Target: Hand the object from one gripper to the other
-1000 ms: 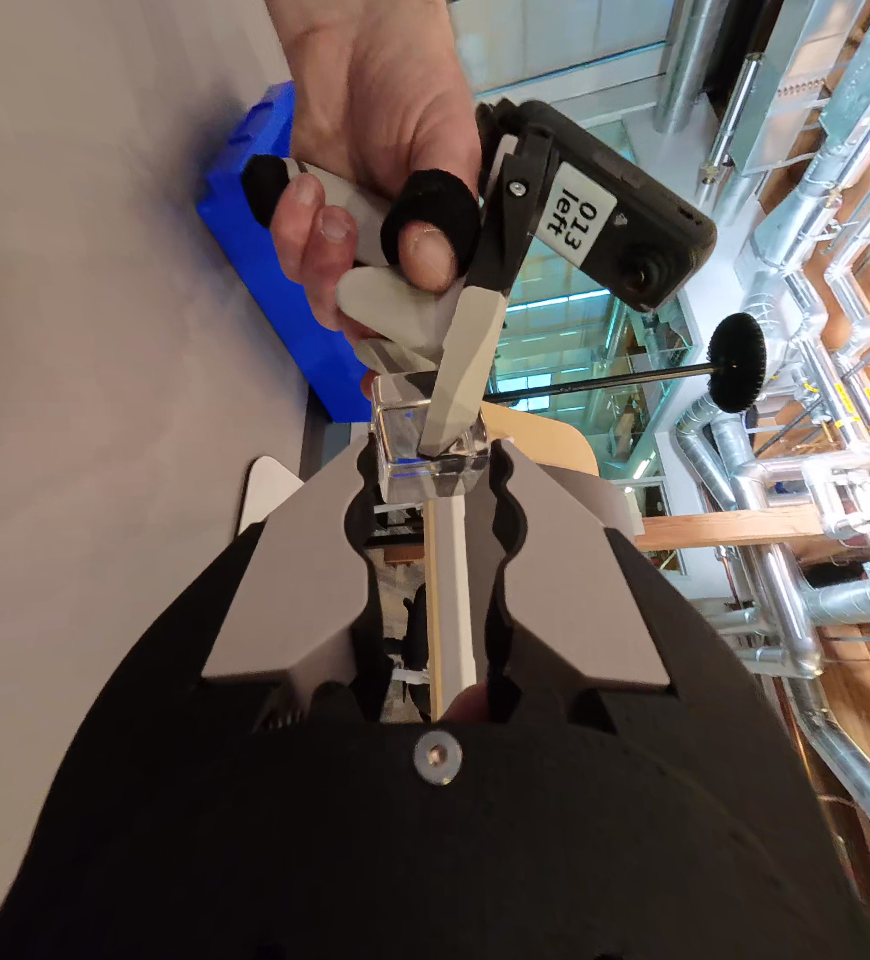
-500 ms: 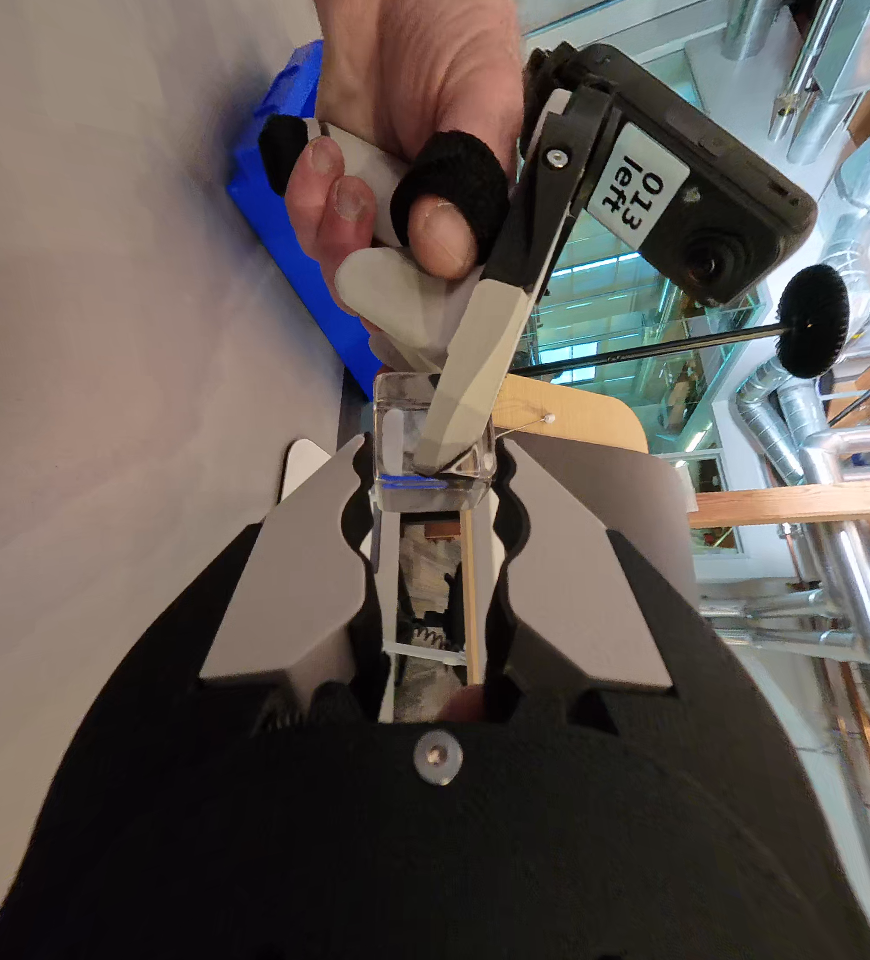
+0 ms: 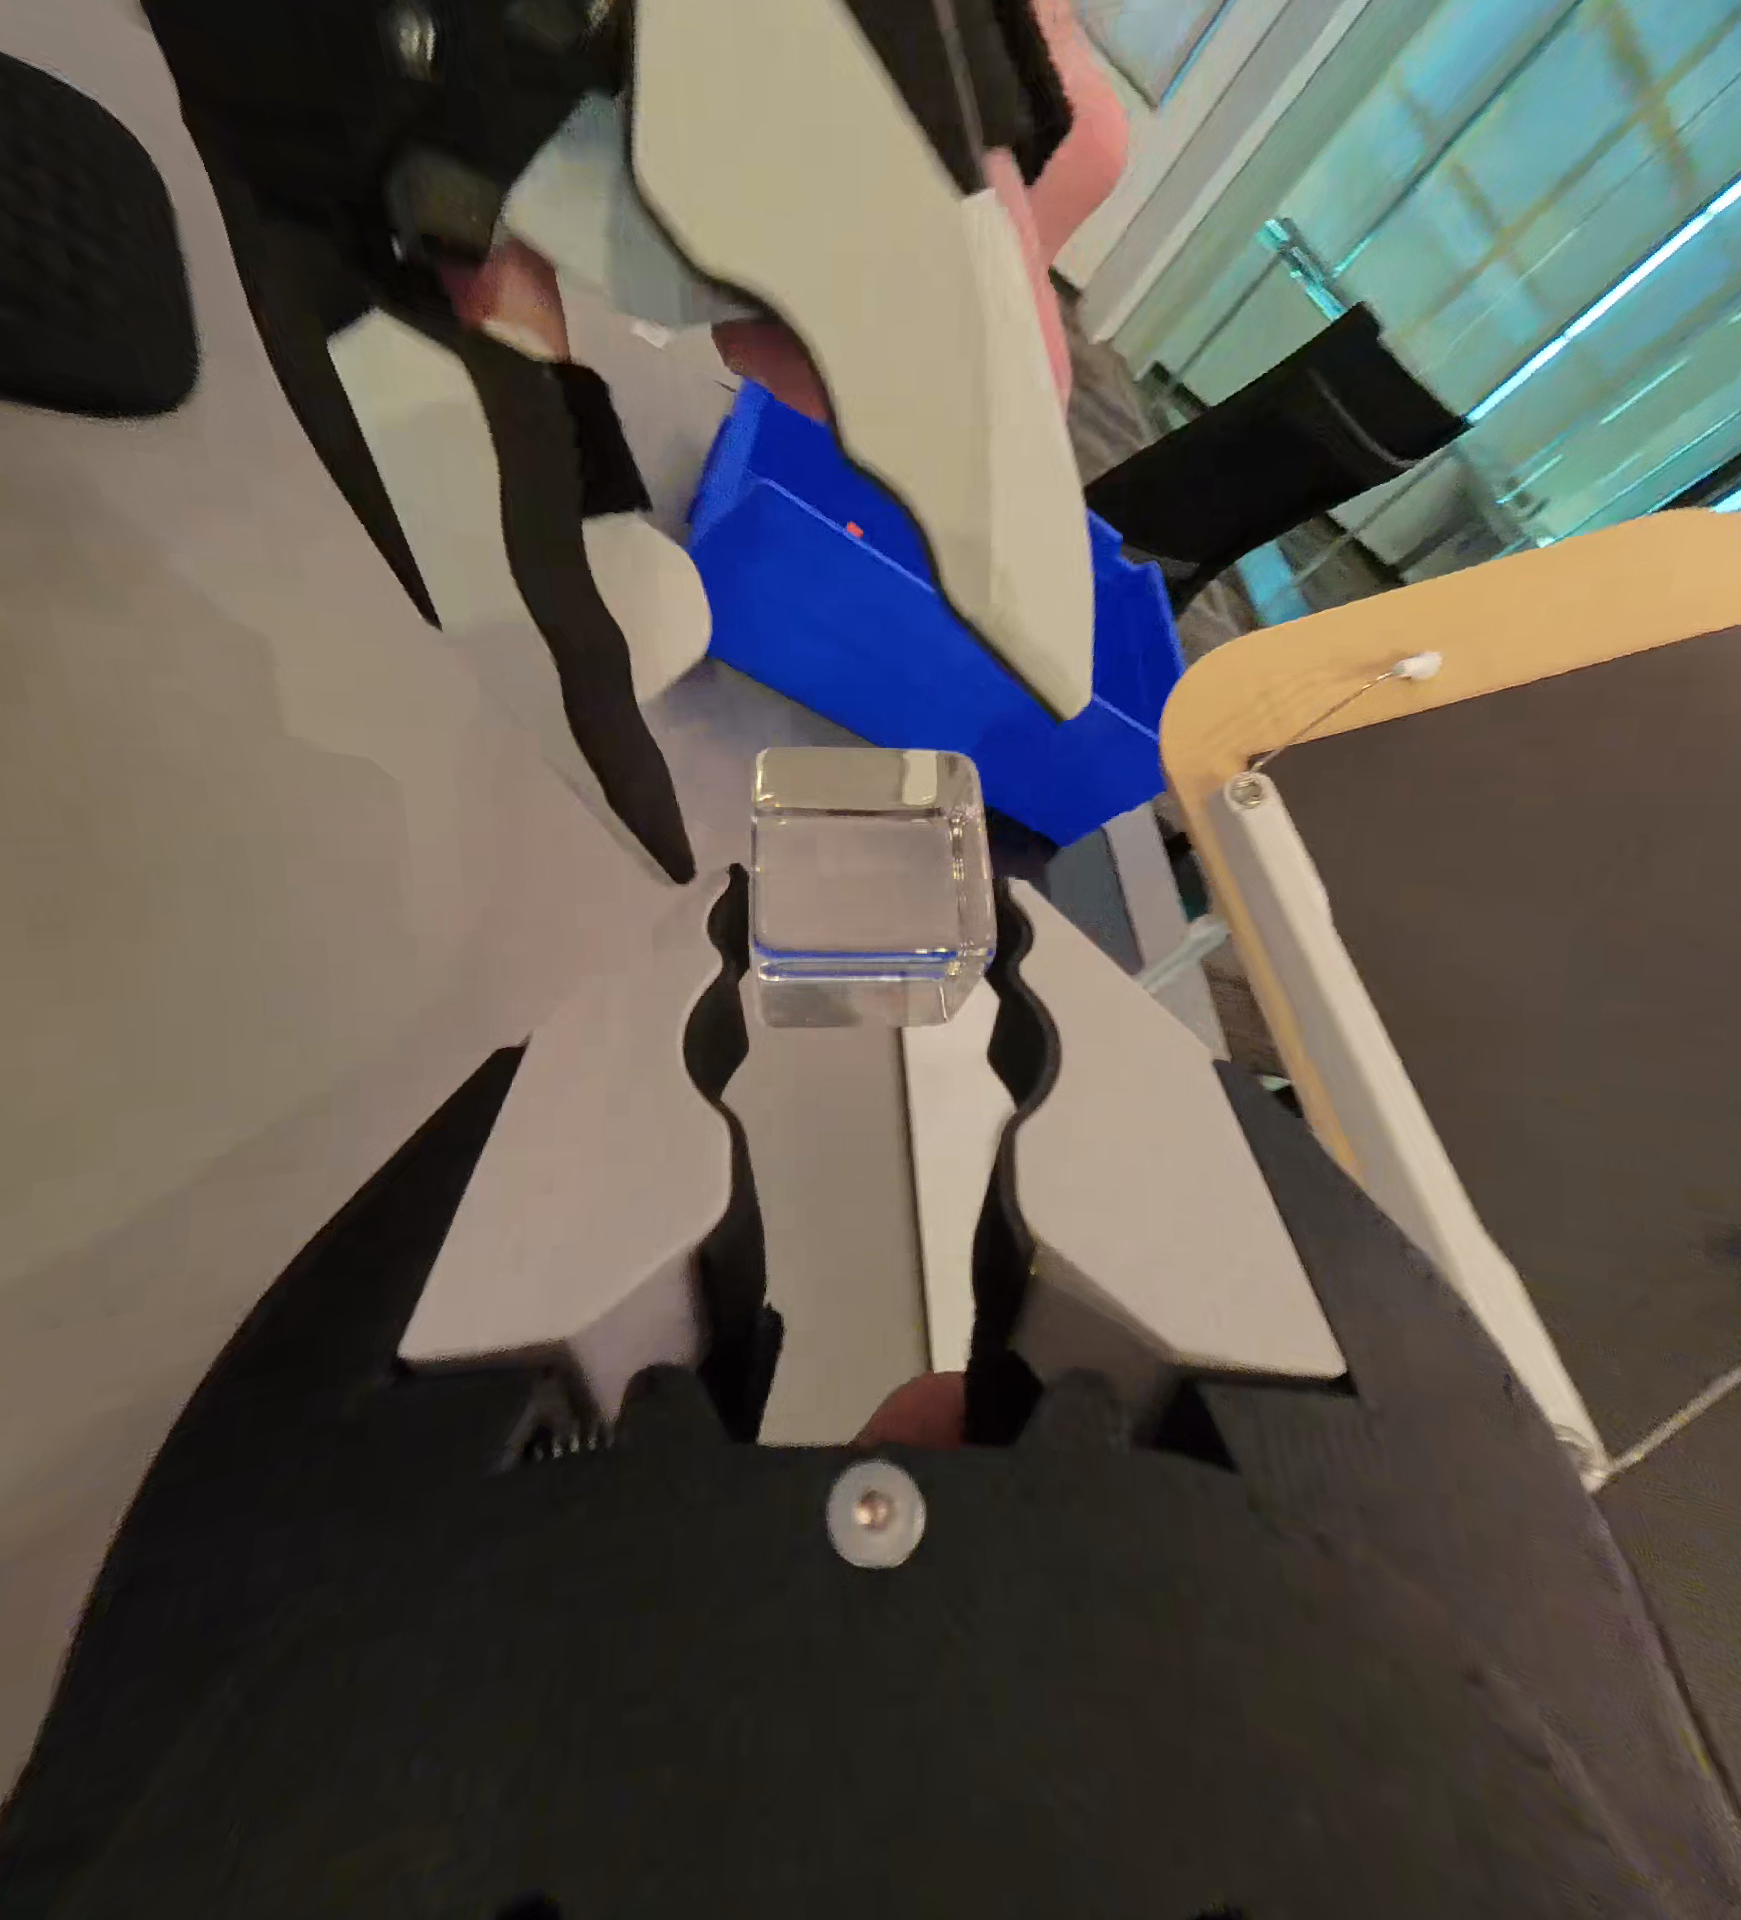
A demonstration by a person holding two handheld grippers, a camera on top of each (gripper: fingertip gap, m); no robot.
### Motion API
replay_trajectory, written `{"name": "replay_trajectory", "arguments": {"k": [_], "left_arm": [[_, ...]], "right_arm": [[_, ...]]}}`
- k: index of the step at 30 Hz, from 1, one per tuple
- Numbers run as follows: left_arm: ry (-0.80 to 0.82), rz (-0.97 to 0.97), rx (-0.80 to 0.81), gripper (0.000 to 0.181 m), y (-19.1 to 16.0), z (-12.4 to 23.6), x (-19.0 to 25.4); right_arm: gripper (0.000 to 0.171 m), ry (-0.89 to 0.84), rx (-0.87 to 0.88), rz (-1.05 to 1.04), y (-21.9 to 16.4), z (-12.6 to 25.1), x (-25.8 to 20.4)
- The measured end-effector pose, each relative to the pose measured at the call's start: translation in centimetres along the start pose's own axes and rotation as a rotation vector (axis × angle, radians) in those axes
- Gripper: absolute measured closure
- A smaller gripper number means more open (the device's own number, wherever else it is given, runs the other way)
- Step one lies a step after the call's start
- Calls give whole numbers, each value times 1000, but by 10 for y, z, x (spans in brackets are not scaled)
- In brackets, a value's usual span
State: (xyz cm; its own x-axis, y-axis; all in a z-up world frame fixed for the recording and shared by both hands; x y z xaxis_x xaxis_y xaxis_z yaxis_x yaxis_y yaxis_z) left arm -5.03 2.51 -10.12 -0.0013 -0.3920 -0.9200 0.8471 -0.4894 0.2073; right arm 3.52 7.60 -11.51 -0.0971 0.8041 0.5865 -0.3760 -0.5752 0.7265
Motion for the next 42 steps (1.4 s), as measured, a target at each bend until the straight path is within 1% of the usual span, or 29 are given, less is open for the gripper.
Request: {"name": "replay_trajectory", "arguments": {"k": [1,4,7,9,13,15,16,18,21,23,25,27,28,31,33,37,39,42], "left_arm": [[7,-52,-23,107,0,-3,4],[69,-177,-45,114,0,-10,10],[151,-306,-71,127,-1,-17,14],[177,-333,-52,133,0,-19,16],[196,-335,-53,134,0,-20,18],[189,-295,-58,135,-2,-19,17],[185,-245,-69,135,-4,-19,14],[168,-119,-81,134,-9,-17,8],[121,79,-127,135,-22,-15,-3],[58,200,-153,135,-29,-15,-7],[40,256,-182,135,-35,-14,-11],[-24,292,-227,136,-37,-15,-9],[-52,319,-223,136,-36,-14,-8],[-226,413,-206,135,-33,-13,-2],[-398,463,-210,136,-33,-11,3],[-698,459,-154,135,-30,-1,10],[-875,415,-111,135,-28,9,14],[-1071,370,-109,135,-24,20,16]], "right_arm": [[130,11,6,-19,0,1,0],[129,64,27,-74,0,2,-1],[129,137,71,-148,1,5,-3],[129,168,85,-185,1,6,-4],[129,184,92,-209,0,6,-4],[128,159,101,-212,1,6,-2],[124,121,106,-190,2,6,0],[111,47,99,-116,4,11,4],[109,-96,62,70,11,18,8],[114,-180,54,194,19,21,7],[116,-238,42,264,24,21,5],[118,-287,32,357,28,21,2],[118,-302,16,418,29,19,-1],[123,-279,-9,562,29,15,-13],[125,-232,-39,638,28,11,-23],[122,-84,-31,687,35,9,-45],[120,-30,-43,709,38,8,-54],[117,27,-52,744,42,1,-70]]}}
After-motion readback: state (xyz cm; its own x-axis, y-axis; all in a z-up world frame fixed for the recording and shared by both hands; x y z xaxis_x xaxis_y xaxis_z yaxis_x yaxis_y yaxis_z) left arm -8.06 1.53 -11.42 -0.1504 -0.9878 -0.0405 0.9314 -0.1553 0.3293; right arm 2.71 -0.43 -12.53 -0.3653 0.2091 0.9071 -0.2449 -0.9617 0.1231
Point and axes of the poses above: each gripper's, where its closed fingertips meet, z back along the fingers, y out of its top, x = y × z across the jaws, the point moved 7 cm from there along z, back along the fingers, and after that the axes turned 4 degrees about z, right-handed, at the moved point
